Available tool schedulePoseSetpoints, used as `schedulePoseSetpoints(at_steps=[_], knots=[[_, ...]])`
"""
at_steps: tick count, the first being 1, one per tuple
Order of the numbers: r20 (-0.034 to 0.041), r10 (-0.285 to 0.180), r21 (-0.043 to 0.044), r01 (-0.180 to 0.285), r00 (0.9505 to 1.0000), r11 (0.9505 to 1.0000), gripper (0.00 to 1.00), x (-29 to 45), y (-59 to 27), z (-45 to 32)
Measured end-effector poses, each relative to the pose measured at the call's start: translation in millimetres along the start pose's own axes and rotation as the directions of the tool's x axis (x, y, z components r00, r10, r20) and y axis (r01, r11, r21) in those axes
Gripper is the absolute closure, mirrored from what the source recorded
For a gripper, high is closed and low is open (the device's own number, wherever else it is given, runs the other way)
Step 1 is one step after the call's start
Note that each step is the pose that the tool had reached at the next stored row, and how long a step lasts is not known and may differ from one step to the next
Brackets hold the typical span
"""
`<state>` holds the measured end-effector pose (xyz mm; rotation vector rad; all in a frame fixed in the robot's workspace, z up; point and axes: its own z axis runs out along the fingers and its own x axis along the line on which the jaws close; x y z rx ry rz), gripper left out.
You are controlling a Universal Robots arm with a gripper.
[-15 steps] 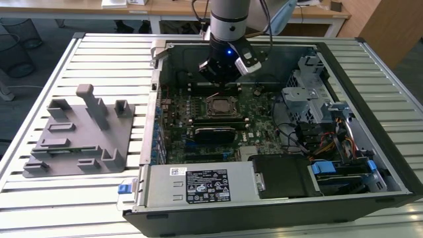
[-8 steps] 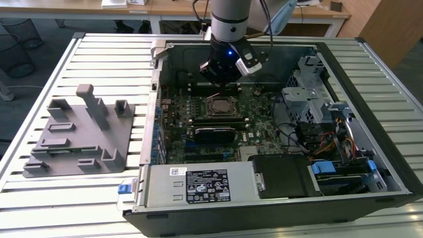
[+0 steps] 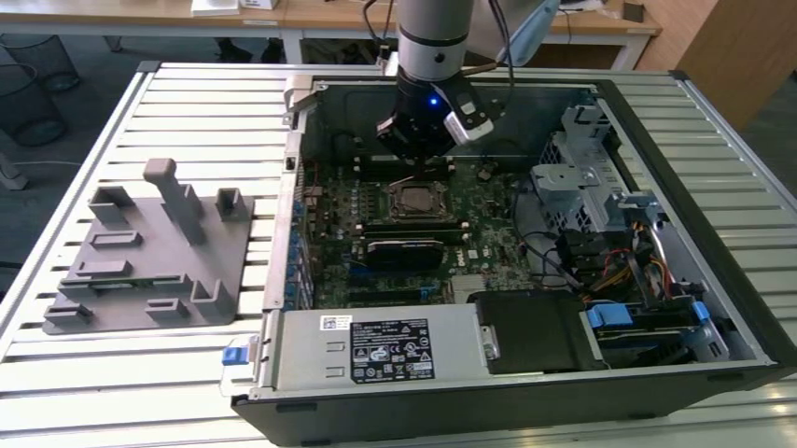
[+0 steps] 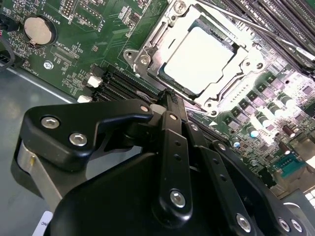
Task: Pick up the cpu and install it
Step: 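Install the first cpu locking lever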
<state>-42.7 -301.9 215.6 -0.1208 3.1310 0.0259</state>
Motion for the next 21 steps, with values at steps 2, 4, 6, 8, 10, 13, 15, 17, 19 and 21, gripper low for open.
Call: schedulePoseSetpoints(at_steps=[2,4,6,8,10,13,15,17,19,21], knots=[[0.0001,0.000,-0.0002,0.000,1.0000,1.0000,0.89,0.0,0.0,0.5],[0.0001,0.000,-0.0001,0.000,1.0000,1.0000,0.89,0.0,0.0,0.9],[0.0001,0.000,-0.0001,0.000,1.0000,1.0000,0.89,0.0,0.0,1.2],[0.0001,0.000,-0.0001,0.000,1.0000,1.0000,0.89,-0.1,0.0,1.6],[0.0002,0.000,-0.0002,0.000,1.0000,1.0000,0.89,-0.1,0.0,3.7],[0.0002,0.000,-0.0002,0.000,1.0000,1.0000,0.89,-0.1,0.0,4.2],[0.0002,0.000,-0.0002,0.000,1.0000,1.0000,0.89,-0.1,-0.1,4.7],[0.0002,0.000,-0.0002,0.000,1.0000,1.0000,0.89,0.0,-0.1,5.2],[0.0002,0.000,-0.0002,0.000,1.0000,1.0000,0.89,-0.1,-0.1,6.0],[0.0001,0.000,-0.0001,0.000,1.0000,1.0000,0.89,0.0,-0.1,6.8]])
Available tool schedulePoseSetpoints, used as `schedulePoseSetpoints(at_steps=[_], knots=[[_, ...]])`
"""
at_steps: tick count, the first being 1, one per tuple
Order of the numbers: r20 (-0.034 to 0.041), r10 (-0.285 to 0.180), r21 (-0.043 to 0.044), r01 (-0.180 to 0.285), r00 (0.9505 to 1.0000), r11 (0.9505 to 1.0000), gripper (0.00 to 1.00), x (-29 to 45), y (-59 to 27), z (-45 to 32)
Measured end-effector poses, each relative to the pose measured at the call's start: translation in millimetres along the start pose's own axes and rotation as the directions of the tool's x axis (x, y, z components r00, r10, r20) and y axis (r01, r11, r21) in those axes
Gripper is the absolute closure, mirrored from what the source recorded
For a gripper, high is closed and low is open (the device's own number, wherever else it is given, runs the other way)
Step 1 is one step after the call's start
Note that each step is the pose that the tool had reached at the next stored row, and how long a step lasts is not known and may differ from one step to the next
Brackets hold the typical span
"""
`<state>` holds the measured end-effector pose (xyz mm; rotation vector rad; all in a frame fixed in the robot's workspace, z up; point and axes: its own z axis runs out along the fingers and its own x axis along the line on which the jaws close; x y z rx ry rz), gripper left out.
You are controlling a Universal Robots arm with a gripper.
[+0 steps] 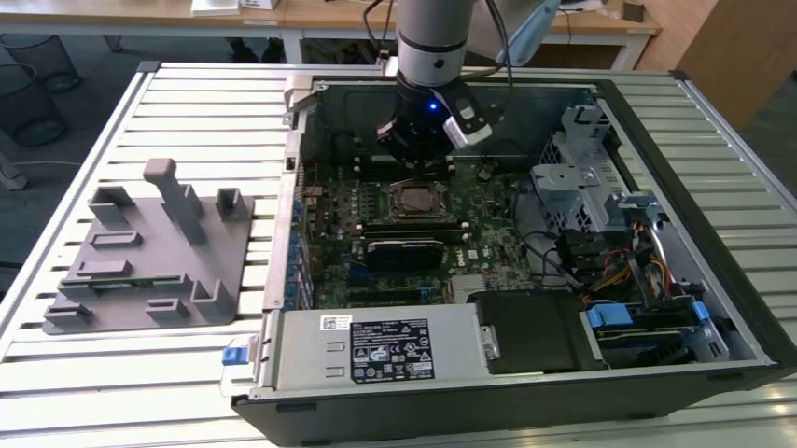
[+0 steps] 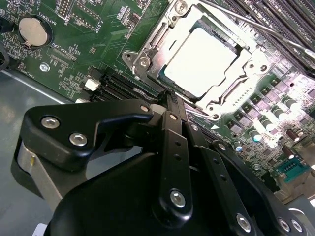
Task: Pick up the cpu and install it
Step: 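Install the first cpu locking lever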
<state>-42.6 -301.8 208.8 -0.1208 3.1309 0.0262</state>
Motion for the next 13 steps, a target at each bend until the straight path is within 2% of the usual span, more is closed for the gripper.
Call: schedulePoseSetpoints(at_steps=[13], knots=[[0.0000,0.000,0.0000,0.000,1.0000,1.0000,0.89,-0.6,-0.1,2.2]])
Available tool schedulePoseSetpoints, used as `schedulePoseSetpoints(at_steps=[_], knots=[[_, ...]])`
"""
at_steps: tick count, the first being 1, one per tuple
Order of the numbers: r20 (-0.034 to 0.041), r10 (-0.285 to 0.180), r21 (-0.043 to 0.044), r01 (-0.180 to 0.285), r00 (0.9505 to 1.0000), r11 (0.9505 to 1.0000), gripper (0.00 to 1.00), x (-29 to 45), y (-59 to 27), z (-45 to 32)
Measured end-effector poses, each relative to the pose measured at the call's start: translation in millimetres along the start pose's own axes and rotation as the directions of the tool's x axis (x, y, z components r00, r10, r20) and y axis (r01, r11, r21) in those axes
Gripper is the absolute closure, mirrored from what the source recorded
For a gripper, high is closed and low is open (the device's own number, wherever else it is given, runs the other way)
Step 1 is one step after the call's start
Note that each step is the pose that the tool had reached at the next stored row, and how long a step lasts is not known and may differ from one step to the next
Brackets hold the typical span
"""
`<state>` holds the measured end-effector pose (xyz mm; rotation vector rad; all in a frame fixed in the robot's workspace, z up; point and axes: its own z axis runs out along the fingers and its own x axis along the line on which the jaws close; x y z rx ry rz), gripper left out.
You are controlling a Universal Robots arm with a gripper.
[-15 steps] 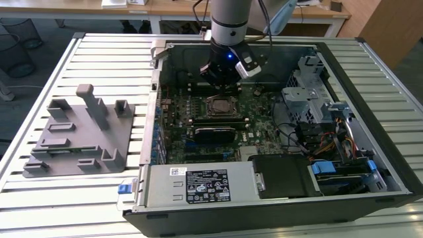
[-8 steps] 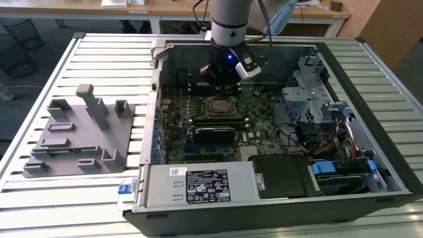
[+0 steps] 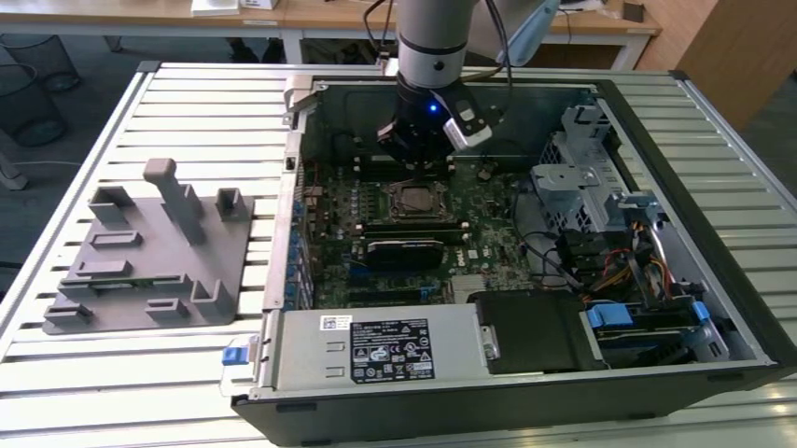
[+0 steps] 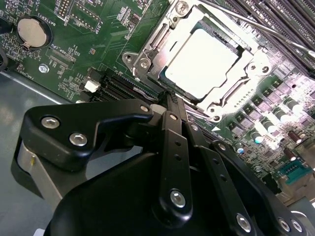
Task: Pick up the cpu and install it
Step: 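Install the first cpu locking lever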
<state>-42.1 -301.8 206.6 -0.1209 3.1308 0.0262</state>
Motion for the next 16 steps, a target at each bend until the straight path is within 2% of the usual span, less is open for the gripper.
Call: schedulePoseSetpoints(at_steps=[16], knots=[[-0.0010,0.000,0.0000,0.000,1.0000,1.0000,0.89,-2.0,-0.1,-2.2]])
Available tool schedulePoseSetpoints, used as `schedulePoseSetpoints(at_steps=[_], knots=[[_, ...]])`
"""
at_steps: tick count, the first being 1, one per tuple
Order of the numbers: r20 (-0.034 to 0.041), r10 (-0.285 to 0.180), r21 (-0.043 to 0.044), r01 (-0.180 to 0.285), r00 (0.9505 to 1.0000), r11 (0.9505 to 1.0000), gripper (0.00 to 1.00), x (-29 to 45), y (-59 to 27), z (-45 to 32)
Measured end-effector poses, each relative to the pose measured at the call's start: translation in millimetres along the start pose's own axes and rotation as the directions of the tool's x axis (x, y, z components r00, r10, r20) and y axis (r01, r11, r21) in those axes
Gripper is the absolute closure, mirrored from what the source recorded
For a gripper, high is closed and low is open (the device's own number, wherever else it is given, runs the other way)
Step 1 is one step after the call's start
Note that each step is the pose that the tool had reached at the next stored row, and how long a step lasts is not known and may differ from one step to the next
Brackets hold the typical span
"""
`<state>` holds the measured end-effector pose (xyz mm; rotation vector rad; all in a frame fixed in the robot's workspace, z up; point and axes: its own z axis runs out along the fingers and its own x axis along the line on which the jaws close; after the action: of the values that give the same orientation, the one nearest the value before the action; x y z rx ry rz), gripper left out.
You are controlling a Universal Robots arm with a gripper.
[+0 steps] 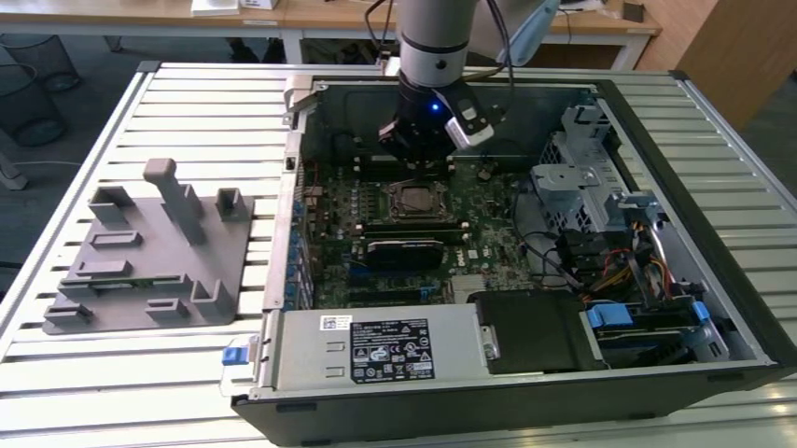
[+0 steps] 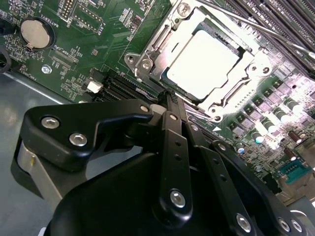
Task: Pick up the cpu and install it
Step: 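Install the first cpu locking lever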
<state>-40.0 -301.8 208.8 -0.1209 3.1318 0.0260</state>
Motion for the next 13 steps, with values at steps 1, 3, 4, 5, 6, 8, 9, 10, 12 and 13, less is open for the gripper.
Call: schedulePoseSetpoints(at_steps=[1,3,4,5,6,8,9,10,12,13], knots=[[0.0000,0.000,-0.0002,0.000,1.0000,1.0000,0.89,0.0,0.0,-0.8],[0.0000,0.000,-0.0003,0.000,1.0000,1.0000,0.89,0.0,0.0,-3.2],[0.0001,0.000,-0.0003,0.000,1.0000,1.0000,0.89,0.0,0.1,-4.4],[0.0001,0.000,-0.0003,0.000,1.0000,1.0000,0.89,0.0,0.1,-5.4],[0.0001,0.000,-0.0004,0.000,1.0000,1.0000,0.89,0.0,0.1,-6.7],[0.0000,0.000,-0.0003,0.000,1.0000,1.0000,0.89,0.0,0.1,-8.6],[0.0000,0.000,-0.0003,0.000,1.0000,1.0000,0.89,0.0,0.2,-9.5],[0.0000,0.000,-0.0003,0.000,1.0000,1.0000,0.89,0.0,0.2,-10.3],[0.0001,0.000,-0.0005,0.000,1.0000,1.0000,0.89,0.0,0.2,-10.8],[0.0003,0.000,-0.0007,0.000,1.0000,1.0000,0.89,0.0,0.2,-10.8]])
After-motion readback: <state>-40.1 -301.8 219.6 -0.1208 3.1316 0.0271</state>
